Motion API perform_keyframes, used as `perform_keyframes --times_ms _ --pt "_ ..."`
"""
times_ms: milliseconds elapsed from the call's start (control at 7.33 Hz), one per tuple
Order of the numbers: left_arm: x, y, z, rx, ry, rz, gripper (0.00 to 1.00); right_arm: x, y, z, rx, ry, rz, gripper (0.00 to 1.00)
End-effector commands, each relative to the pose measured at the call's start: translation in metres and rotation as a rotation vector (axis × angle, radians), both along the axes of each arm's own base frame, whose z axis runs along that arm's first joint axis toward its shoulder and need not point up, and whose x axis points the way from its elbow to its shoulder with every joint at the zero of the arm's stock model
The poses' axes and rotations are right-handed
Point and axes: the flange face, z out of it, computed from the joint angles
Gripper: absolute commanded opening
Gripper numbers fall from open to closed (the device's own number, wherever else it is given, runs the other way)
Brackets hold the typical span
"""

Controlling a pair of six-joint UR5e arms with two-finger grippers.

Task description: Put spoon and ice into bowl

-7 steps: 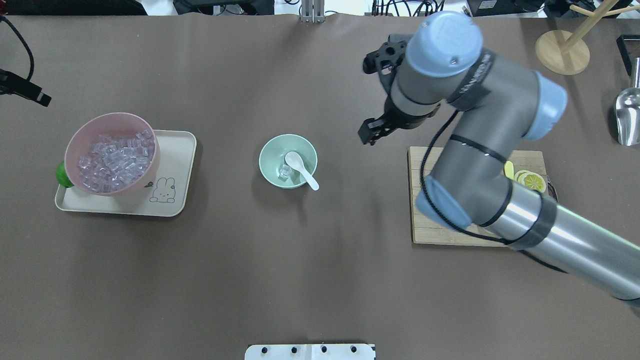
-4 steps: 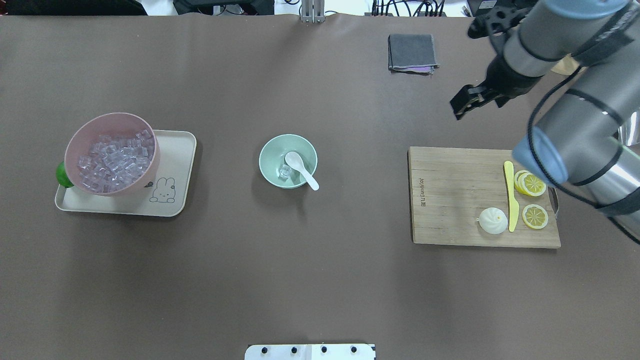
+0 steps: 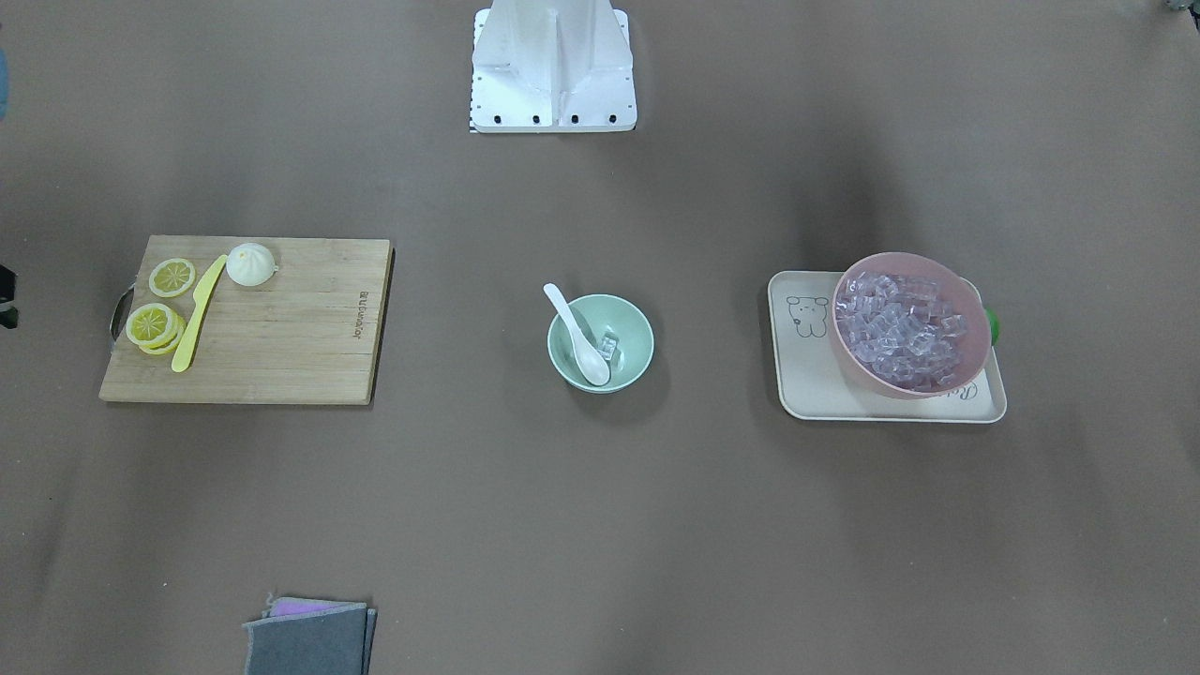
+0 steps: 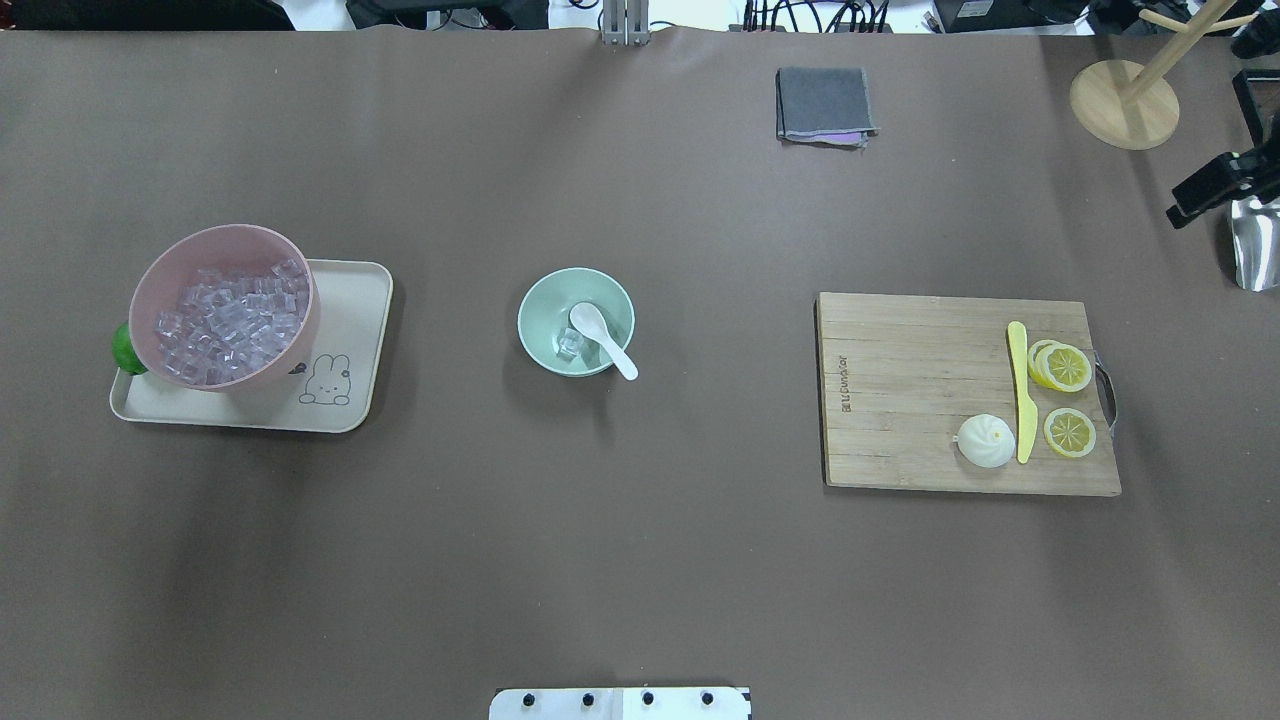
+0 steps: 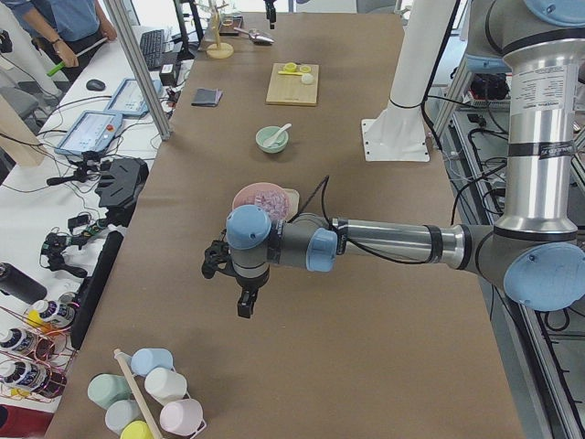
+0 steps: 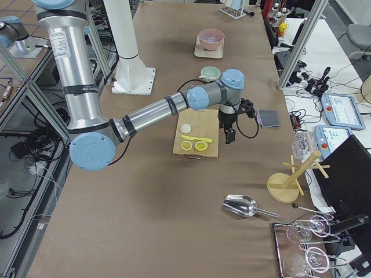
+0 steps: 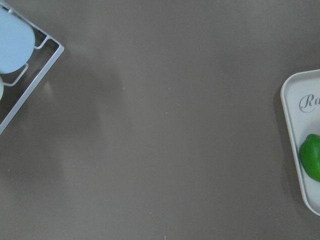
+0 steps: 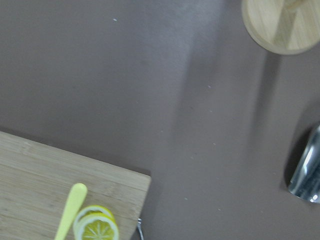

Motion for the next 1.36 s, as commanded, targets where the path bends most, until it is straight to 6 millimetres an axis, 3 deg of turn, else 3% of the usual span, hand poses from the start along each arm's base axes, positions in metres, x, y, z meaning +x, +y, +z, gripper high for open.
perform_keyframes --times_ms 0,409,818,1227 --pt "-0.003 0.008 0.011 -0.053 -0.001 -0.010 0.98 0.038 0.028 0.050 -0.053 0.009 0.010 1.00" --pt "-0.003 0.021 0.018 -0.063 0.003 -0.004 0.98 0.085 0.052 0.079 -0.088 -0.073 0.031 1.00" --pt "-0.004 0.021 0.018 -0.060 -0.006 -0.003 0.98 0.090 0.070 0.100 -0.127 -0.061 0.038 1.00" --pt "-0.005 0.034 0.015 -0.057 -0.008 -0.006 0.97 0.090 0.069 0.098 -0.132 -0.064 0.048 1.00"
